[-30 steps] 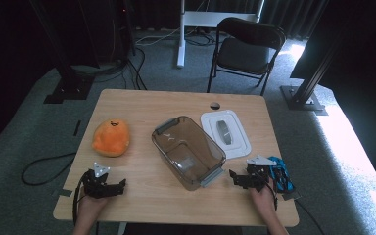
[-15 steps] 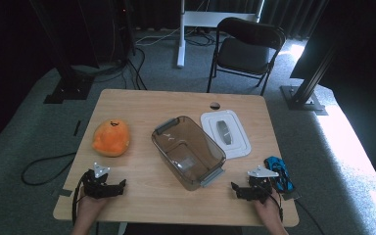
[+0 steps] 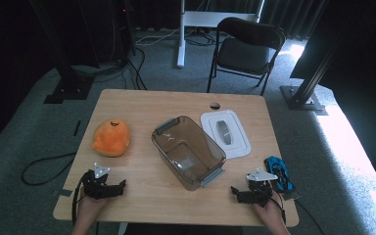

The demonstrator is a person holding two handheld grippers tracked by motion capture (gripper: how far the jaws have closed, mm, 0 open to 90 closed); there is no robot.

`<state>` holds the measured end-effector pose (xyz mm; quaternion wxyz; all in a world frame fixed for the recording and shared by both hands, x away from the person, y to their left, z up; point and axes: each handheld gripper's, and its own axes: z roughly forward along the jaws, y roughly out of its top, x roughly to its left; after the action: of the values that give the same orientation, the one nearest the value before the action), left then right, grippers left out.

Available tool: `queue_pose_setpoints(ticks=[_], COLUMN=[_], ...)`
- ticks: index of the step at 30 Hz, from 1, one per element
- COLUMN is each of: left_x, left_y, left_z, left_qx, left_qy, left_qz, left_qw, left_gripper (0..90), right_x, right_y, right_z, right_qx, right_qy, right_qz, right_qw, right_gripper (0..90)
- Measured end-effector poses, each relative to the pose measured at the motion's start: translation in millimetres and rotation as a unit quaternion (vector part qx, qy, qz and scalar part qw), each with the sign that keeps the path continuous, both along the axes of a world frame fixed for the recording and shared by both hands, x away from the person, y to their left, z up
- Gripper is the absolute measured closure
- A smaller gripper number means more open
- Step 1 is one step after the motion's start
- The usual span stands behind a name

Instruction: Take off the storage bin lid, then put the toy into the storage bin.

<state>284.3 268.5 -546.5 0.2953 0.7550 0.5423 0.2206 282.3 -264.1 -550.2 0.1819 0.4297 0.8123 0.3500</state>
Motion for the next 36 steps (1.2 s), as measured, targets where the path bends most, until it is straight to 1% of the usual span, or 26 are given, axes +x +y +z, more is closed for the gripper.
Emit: queue_pose_setpoints(ticks=[6,10,12,13,15,17,20,21,23,25,27,28,31,33,35,36], left_x=[-1.2,0.2,0.3,0.4,0.1,0.4,2.2,3.3,6.3,10.2,14.4,17.9,28.3,34.0,42.0,45.5], left_y=[1.2,2.1,3.9,4.9,6.9,10.0,12.4,13.1,14.2,15.6,15.1,15.1,16.0,16.3,17.3,18.0], left_z=[0.5,2.8,6.4,8.8,13.8,20.5,29.9,33.1,39.2,45.4,50.2,53.7,60.5,63.9,68.0,69.8], left_qx=[0.001,0.005,0.000,-0.001,-0.004,-0.020,-0.022,-0.023,-0.022,-0.031,-0.026,-0.021,-0.019,-0.018,-0.022,-0.024], left_qy=[0.002,0.015,0.015,0.014,0.002,-0.011,-0.024,-0.025,-0.030,-0.032,-0.034,-0.034,-0.030,-0.031,-0.031,-0.034], left_qz=[-0.017,-0.016,-0.017,-0.014,-0.007,0.002,0.009,0.010,0.013,0.010,0.011,0.010,0.011,0.011,0.018,0.021], left_qw=[0.9999,0.9998,0.9997,0.9998,1.0000,0.9997,0.9994,0.9994,0.9992,0.9990,0.9990,0.9991,0.9993,0.9993,0.9991,0.9989], left_gripper=[1.5,1.5,1.5,1.5,1.5,1.5,1.5,1.6,1.6,1.6,1.6,1.6,2.2,2.2,2.2,2.2], right_x=[0.4,0.4,0.4,0.4,0.4,0.4,0.5,0.5,0.5,0.5,0.5,0.5,0.5,0.6,0.4,0.4], right_y=[-0.1,-0.2,-0.2,-0.2,-0.2,-0.2,-0.2,-0.2,-0.2,-0.2,-0.2,-0.2,-0.2,-0.3,-0.2,-0.3], right_z=[0.0,0.0,0.0,0.0,0.0,0.0,0.0,0.0,0.0,0.0,0.0,-0.1,0.0,-0.1,0.0,0.0], right_qx=[0.000,0.000,0.000,0.001,0.000,0.000,0.001,0.001,0.001,0.000,0.000,0.001,0.001,0.000,0.000,0.000], right_qy=[0.000,0.000,0.000,0.000,0.000,0.000,0.000,0.000,0.000,0.000,0.000,0.000,0.000,-0.001,0.000,0.000], right_qz=[0.002,0.002,0.002,0.002,0.002,0.001,0.001,0.001,0.001,0.001,0.001,0.001,0.001,0.002,0.001,0.001], right_qw=[1.0000,1.0000,1.0000,1.0000,1.0000,1.0000,1.0000,1.0000,1.0000,1.0000,1.0000,1.0000,1.0000,1.0000,1.0000,1.0000], right_gripper=[11.9,11.9,11.9,11.9,11.9,11.9,11.9,11.9,11.9,11.9,11.9,12.0,12.0,12.0,12.0,12.0])
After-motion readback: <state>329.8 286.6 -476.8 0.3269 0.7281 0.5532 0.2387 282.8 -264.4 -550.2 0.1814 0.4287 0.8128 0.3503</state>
